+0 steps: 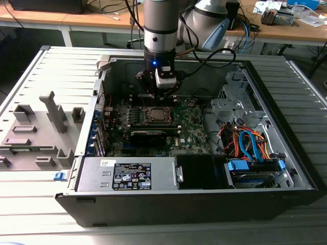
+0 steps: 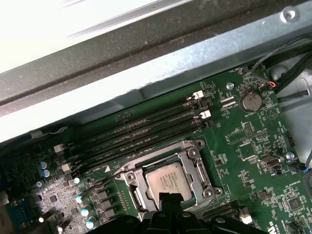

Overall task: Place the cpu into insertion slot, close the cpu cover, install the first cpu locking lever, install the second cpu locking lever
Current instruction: 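Install the first cpu locking lever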

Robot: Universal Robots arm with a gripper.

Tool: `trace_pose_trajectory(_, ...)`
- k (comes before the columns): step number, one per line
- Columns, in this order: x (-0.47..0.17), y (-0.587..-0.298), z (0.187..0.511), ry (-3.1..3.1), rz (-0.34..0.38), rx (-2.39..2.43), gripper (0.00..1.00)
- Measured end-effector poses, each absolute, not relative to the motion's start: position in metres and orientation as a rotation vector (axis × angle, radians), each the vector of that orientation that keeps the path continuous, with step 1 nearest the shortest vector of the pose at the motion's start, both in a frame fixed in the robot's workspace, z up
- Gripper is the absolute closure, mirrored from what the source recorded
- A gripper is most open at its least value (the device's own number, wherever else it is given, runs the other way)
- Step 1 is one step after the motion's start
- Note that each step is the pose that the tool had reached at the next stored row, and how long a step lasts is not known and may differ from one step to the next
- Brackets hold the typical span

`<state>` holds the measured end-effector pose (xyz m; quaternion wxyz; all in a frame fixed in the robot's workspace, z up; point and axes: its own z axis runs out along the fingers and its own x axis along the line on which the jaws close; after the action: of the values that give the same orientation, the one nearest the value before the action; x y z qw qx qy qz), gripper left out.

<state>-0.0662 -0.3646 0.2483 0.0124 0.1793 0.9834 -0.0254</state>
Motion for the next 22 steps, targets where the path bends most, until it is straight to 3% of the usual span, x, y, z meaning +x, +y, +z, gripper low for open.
trace_pose_trajectory(22, -0.0662, -0.3646, 0.2483, 3.075, -0.077, 0.495, 0.89)
